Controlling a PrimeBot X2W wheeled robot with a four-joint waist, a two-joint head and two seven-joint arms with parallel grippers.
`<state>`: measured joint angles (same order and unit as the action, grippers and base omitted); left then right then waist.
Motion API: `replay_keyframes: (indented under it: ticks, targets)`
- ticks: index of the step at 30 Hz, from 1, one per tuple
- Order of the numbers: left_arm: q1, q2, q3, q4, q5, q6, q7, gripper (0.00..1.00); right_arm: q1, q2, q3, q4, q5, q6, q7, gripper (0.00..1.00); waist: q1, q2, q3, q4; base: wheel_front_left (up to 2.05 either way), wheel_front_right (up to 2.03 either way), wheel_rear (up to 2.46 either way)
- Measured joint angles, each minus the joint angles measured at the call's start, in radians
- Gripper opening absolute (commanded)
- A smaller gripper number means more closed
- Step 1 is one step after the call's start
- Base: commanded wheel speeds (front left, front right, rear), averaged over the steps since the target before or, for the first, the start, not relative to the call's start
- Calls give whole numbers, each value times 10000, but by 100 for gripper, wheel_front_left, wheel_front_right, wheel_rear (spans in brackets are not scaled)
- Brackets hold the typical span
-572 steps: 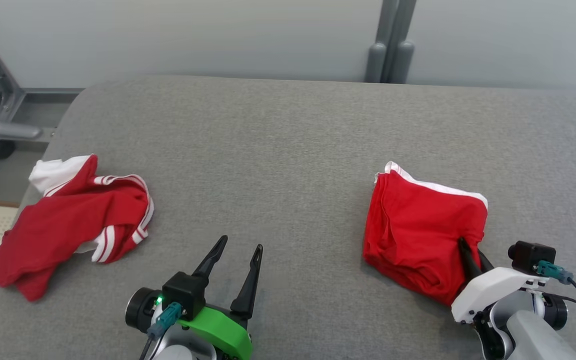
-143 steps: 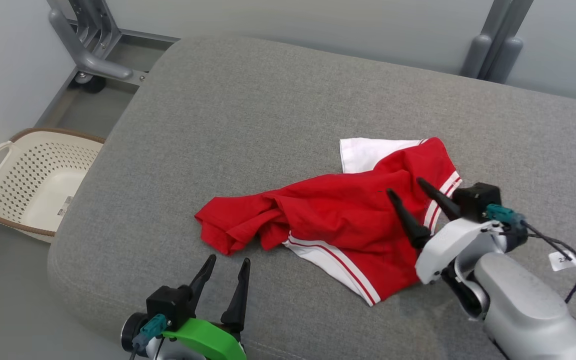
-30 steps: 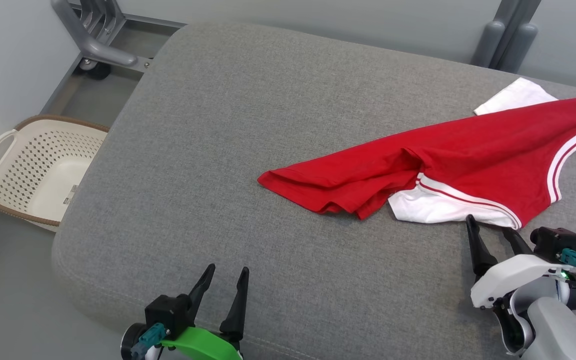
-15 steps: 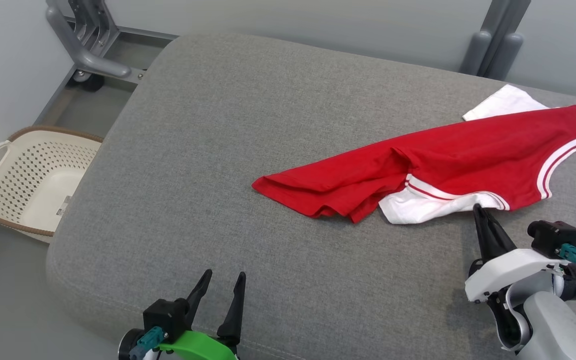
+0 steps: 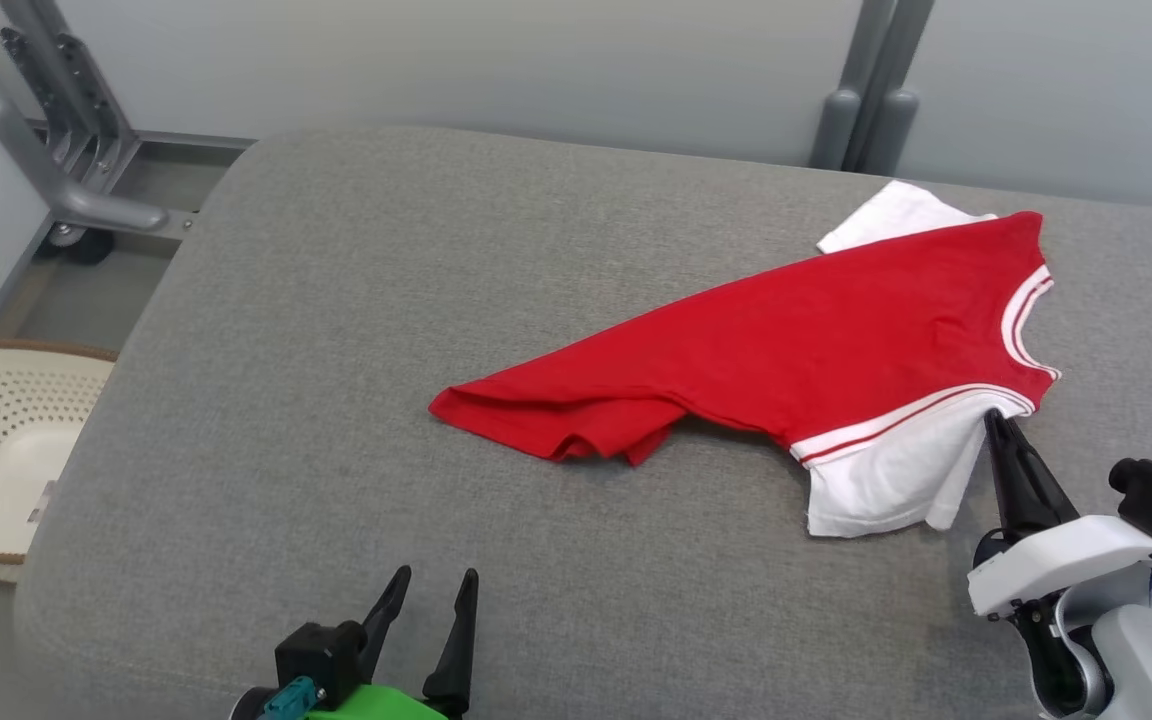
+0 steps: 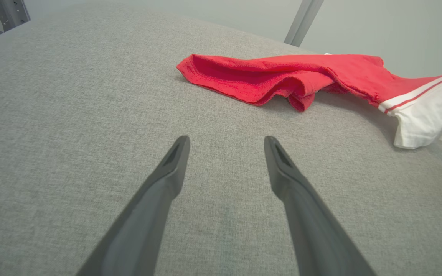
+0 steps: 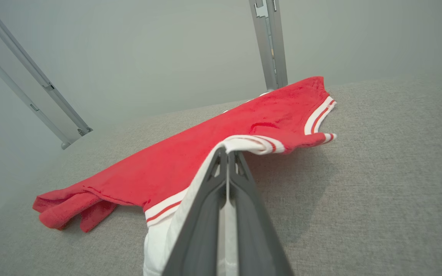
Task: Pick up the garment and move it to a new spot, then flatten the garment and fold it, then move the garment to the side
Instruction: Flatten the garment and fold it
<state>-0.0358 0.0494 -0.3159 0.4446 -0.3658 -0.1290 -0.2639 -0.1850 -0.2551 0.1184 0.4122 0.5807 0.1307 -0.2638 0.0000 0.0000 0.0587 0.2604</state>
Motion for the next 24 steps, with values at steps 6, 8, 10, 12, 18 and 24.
replay_keyframes:
  ticks: [6, 8, 10, 12, 18, 24]
  targets:
    - [53, 0, -35, 59, -81, 0, -2, 100, 163, -504, 111, 15, 115, 0, 134, 53, 0, 0, -153, -682, 0, 0, 0]
    - [52, -2, -88, 92, -130, 0, 0, 100, 140, -587, 92, 52, -31, 0, 155, 100, 0, 0, -193, -952, 0, 0, 0]
    - [46, -2, -173, 105, -186, 0, 0, 100, 81, -541, -23, 136, -190, 0, 136, 100, 0, 0, -223, -1197, 0, 0, 0]
    - [34, -2, -221, 119, -207, 0, 0, 100, 98, -456, -52, 276, -412, 0, 102, 100, 0, 0, -248, -1394, 0, 0, 0]
    - [31, -4, -274, 215, -205, 0, 0, 100, 606, -121, -48, 389, -826, 0, 25, 100, 0, 0, -293, -1509, 0, 0, 0]
    - [44, -2, -247, 303, -180, 0, 0, 100, 1137, 157, 449, 834, -861, 0, 23, 100, 0, 0, -286, -1237, 0, 0, 0]
